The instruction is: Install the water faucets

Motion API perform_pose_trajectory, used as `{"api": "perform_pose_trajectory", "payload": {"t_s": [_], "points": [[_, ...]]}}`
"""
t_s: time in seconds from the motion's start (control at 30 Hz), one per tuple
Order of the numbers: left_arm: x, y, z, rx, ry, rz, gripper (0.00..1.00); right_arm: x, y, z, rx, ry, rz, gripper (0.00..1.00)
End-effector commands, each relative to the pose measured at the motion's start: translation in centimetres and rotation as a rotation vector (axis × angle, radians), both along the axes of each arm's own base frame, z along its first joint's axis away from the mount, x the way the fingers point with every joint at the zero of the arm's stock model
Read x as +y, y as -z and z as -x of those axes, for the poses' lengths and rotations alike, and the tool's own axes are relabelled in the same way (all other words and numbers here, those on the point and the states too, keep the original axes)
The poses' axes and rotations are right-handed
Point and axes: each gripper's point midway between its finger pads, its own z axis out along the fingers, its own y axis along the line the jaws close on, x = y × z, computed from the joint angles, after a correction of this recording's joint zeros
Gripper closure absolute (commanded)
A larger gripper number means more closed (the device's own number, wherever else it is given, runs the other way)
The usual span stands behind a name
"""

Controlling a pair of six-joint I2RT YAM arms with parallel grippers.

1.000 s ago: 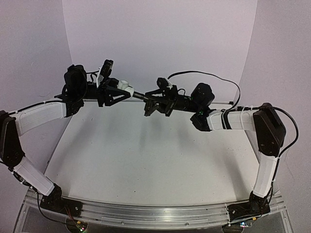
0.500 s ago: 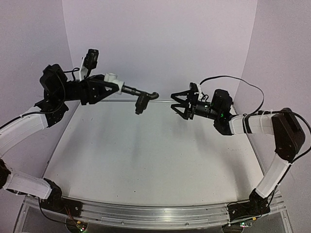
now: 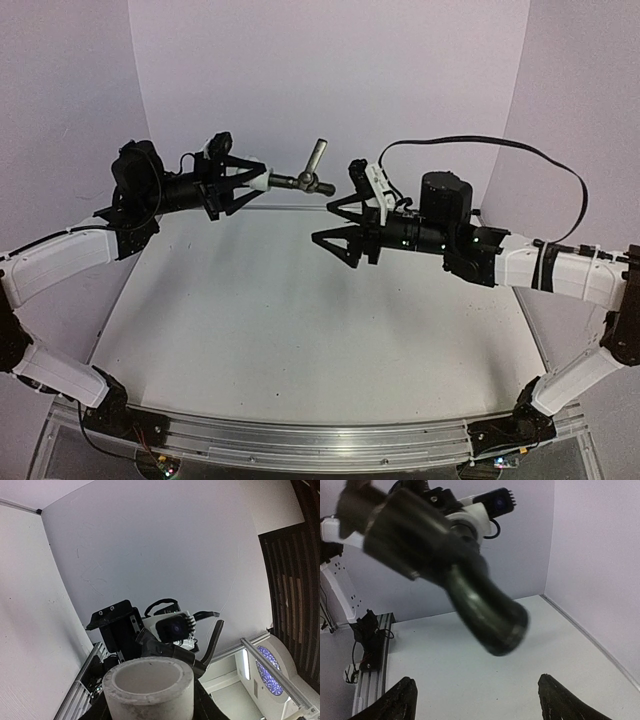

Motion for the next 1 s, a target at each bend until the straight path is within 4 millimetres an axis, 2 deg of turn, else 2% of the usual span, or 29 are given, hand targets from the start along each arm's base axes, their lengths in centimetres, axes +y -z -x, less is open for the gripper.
{"api": "perform_pose_trajectory", "payload": {"t_s": [0.0, 0.27, 0.33, 0.43, 0.63, 0.77, 0.83, 0.97], "points": [[0.3, -1.7, -0.3, 0.001, -0.026, 0.057, 1.0, 0.1, -4.9, 0.9, -0.218, -0.019, -0.033, 0.17], [-0.2, -0.7, -1.0, 0.033, -0.019, 0.041, 1.0, 0.3, -7.9, 1.1, -0.24, -0.017, -0.121, 0.18], [-0.3, -0.5, -1.2, 0.037, -0.018, 0.039, 1.0, 0.5, -8.5, 1.4, -0.243, -0.043, -0.136, 0.24], [-0.4, -0.5, -1.4, 0.035, -0.018, 0.038, 1.0, 1.1, -8.7, 1.5, -0.236, -0.068, -0.154, 0.38], [-0.7, -0.4, -1.7, 0.035, -0.008, 0.032, 1.0, 2.6, -8.3, 0.8, -0.185, -0.09, -0.19, 0.47], [-0.8, -0.6, -1.8, -0.025, -0.012, 0.027, 1.0, 3.0, -8.4, -1.0, -0.081, -0.027, -0.252, 0.66], [-0.7, -1.1, -1.6, -0.109, -0.031, 0.024, 1.0, 3.1, -8.4, -2.2, 0.063, 0.006, -0.304, 0.77], [0.1, -3.1, -0.2, -0.477, -0.105, 0.015, 1.0, 3.1, -7.5, -4.5, 0.38, -0.007, -0.381, 1.0]]}}
